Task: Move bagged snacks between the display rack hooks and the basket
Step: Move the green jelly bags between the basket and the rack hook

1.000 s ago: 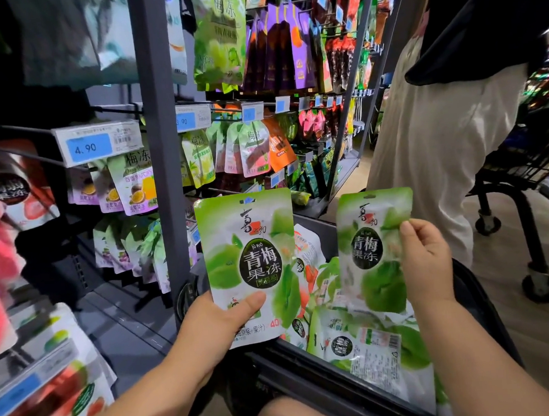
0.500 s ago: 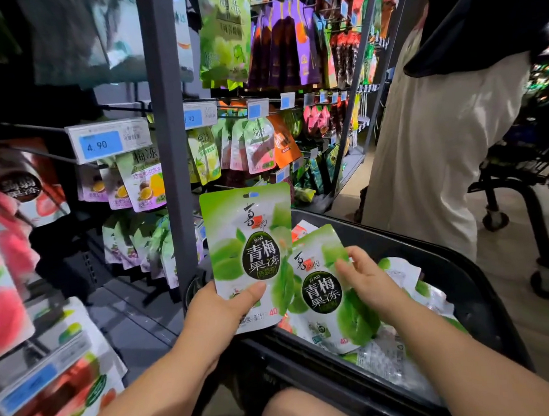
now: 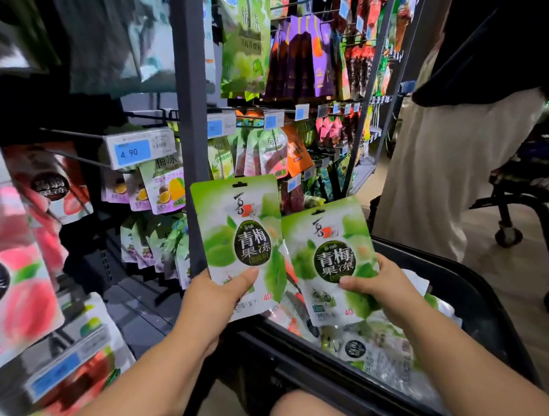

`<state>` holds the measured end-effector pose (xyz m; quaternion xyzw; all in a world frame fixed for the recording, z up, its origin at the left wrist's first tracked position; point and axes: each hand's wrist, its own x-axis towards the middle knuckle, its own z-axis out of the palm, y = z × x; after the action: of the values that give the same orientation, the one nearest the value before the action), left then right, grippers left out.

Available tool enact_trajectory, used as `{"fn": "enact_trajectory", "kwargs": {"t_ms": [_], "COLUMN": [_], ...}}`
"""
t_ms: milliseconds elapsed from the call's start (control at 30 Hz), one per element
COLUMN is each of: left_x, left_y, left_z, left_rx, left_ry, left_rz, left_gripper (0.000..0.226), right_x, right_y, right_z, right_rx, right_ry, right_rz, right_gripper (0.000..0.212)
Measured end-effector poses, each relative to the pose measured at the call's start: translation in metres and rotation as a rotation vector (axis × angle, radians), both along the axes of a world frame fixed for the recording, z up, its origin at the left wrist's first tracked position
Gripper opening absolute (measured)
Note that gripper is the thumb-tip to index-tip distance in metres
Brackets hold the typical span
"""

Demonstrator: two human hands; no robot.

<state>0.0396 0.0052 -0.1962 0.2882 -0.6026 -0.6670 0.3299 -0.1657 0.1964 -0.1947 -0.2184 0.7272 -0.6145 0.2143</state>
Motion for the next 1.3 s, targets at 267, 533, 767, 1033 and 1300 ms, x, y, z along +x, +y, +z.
{"fn": "enact_trajectory", "kwargs": {"t_ms": [267,533,767,1033,1300], "left_x": [0.025,0.079,0.132,0.169,0.19], "left_y": [-0.002,-0.019,-0.038,-0.052,-0.061], "left_z": [0.035,0.069,0.135,0.195,0.233], "left_rx": [-0.097,-0.128,-0.289,-0.385,-0.603], "left_ry": [-0.005,-0.025,0.021,0.02,-0.128], "left_rz": [-0.011,0.115,0.293,0.416,0.576], "left_gripper": [0.008,0.015,0.015,0.018,0.021], "right_x": [0.043,0.096,0.116,0.132,0.14], "right_y": [-0.034,-0.094,-0.147,-0.202,-0.242], "right_z": [0.041,0.074,0.127,0.199,0.263], "right_rx": [-0.312,-0.45,-0.576,-0.647,-0.707], "right_ry": [-0.073,-0.127,-0.138,-0.142,-0.091], "right_rz": [0.187,0.272,0.341,0.443,0.536], "right_gripper": [0.084,0.053,0.054,0.043,0.033]}}
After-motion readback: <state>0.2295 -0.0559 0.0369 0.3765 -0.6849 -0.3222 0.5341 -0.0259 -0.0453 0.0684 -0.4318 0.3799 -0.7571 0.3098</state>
